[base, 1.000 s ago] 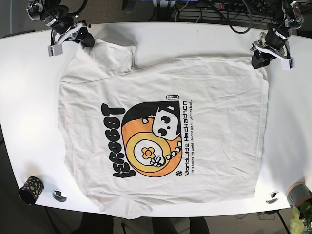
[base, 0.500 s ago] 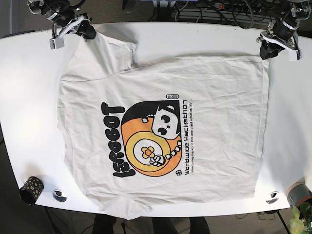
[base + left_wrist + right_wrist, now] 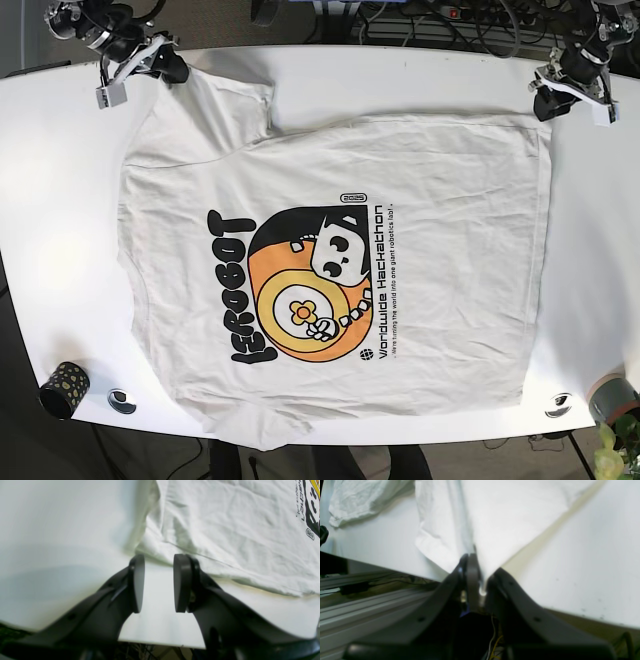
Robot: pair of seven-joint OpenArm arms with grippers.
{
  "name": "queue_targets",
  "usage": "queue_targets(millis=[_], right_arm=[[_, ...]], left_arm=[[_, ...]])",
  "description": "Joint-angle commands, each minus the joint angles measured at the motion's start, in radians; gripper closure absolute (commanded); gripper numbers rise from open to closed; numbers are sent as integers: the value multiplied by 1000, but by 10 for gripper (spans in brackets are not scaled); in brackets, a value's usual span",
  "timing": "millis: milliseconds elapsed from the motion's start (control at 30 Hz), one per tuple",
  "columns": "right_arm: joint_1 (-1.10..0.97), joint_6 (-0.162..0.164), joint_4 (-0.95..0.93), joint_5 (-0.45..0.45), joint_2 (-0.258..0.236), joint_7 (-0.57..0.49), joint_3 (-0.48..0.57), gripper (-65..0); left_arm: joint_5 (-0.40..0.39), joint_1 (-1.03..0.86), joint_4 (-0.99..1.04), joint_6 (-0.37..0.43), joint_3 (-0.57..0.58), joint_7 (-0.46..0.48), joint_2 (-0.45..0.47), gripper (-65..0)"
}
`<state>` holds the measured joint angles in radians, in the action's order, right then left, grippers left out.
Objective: Fold the T-shirt properly
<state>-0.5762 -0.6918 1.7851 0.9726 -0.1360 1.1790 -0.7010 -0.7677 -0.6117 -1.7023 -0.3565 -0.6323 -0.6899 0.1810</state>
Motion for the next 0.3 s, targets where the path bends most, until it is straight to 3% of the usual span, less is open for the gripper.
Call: queue_targets(millis=[0,267], right_arm=[[-9,-6,12,16,-12,-14,-7,-14],[-1,-6,11,16,-9,-14,-3,-14]], left_arm=[[-16,-1,-11,-6,-2,17,13,-540],[-16,-4,-17,-6,-7,17,13,-542]])
